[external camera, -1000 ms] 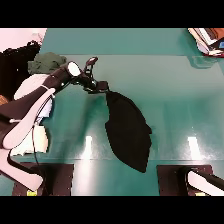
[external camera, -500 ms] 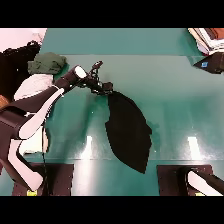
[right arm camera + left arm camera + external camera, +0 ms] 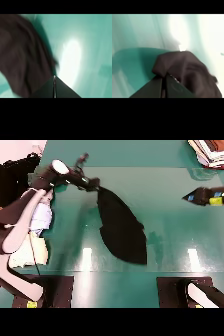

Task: Fold the shirts.

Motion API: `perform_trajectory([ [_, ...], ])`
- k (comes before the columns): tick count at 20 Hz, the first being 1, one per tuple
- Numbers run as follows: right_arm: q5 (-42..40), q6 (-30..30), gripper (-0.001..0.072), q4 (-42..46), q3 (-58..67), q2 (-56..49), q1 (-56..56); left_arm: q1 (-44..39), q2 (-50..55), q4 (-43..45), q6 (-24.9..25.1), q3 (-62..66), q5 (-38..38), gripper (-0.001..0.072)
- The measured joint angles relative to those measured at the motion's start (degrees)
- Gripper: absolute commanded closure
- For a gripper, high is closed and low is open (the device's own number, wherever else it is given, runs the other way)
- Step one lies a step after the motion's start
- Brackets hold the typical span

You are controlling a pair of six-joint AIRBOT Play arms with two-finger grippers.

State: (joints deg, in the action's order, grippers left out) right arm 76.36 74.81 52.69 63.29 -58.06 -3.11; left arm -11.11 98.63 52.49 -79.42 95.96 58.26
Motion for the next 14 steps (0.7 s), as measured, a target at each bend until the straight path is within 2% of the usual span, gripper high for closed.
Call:
perform_trajectory([
  [1, -0.52, 0.00, 0.0684, 0.00, -3.15, -0.24, 0.57, 1.60, -1.92, 1.38, 0.04, 0.55, 0.70, 0.0682],
  [2, -1.25, 0.02, 0.0528, 0.00, -6.19, -0.87, 1.46, 2.93, -3.74, 2.82, 0.11, 0.96, 1.40, 0.0682],
  [3, -2.01, 0.02, 0.0305, -0.02, -8.81, -1.84, 2.75, 3.78, -5.20, 4.07, 0.20, 1.25, 1.92, 0.0682],
  [4, -2.89, -0.22, 0.0189, -0.04, -11.26, -3.30, 4.55, 4.39, -6.34, 5.51, 0.26, 1.44, 2.67, 0.0682],
  [5, -4.28, -0.44, 0.0192, -0.11, -13.09, -4.98, 6.49, 4.79, -7.08, 6.64, 0.26, 1.55, 3.52, 0.0682],
  [6, -5.95, -0.61, 0.0225, -0.17, -14.56, -7.17, 8.79, 5.16, -7.67, 7.45, 0.28, 1.64, 4.07, 0.0682],
  [11, -15.34, -1.20, 0.0226, -0.72, -13.35, -18.56, 19.89, 5.92, -8.94, 9.57, 0.33, 1.60, 5.97, 0.0682],
  [12, -16.72, -1.22, 0.0266, -0.68, -11.74, -20.87, 21.84, 5.99, -8.96, 9.90, 0.33, 1.60, 6.19, 0.0682],
  [14, -18.08, -1.25, 0.0459, -0.87, -8.09, -25.22, 25.03, 6.08, -9.11, 10.03, 0.35, 1.60, 6.51, 0.0682],
])
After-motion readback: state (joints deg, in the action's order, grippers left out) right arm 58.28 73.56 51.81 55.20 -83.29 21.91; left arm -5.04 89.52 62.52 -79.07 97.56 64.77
